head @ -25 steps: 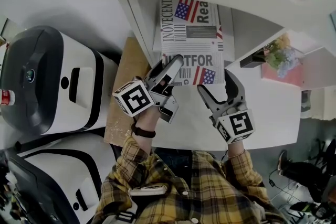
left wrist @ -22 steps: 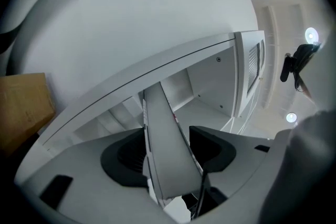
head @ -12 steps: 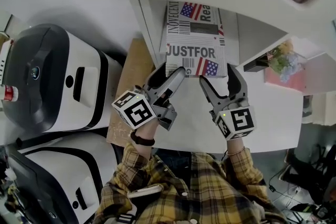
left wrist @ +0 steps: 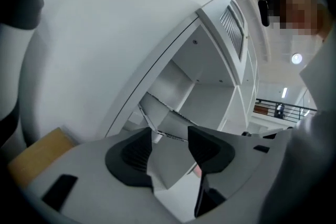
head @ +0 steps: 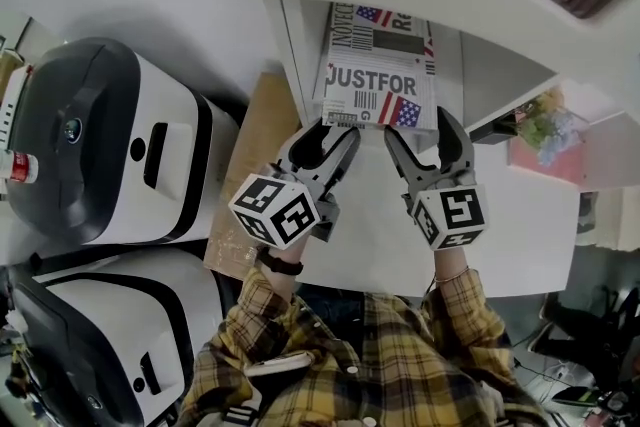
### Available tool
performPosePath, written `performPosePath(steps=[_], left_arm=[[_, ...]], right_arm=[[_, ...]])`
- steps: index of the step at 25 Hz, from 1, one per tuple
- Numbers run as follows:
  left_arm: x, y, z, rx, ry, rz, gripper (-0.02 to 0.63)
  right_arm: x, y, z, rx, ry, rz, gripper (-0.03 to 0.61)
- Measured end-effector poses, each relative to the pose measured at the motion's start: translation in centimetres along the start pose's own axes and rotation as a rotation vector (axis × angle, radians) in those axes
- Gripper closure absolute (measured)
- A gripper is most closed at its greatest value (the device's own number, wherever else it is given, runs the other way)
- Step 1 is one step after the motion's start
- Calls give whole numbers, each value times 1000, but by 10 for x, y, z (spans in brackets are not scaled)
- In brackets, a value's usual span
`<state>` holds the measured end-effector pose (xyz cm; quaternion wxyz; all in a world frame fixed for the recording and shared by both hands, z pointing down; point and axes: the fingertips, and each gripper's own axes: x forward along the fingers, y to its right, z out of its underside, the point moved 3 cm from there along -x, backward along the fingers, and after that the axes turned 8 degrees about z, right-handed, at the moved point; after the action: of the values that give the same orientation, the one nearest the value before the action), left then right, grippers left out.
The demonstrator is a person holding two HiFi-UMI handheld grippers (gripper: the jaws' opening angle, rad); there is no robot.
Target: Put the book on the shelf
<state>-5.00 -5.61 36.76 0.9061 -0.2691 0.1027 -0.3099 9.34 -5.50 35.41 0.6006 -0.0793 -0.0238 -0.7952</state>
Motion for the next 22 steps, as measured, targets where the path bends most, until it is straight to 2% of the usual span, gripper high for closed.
performPosePath(steps=[3,4,13,22], left_arm=[[-1,-7,1,13,1,-58,445],[-1,-8,1,11,6,-64,451],[1,-15,1,10,13,-105,457],[-1,-12,2,30,-4,-133,471]], right_arm=[[-1,-1,2,1,5,8,235],[0,-2,3,2,7,11,235],[-1,-6,9,-18,-7,19,235],[-13,-4,7,21,0,9,235]])
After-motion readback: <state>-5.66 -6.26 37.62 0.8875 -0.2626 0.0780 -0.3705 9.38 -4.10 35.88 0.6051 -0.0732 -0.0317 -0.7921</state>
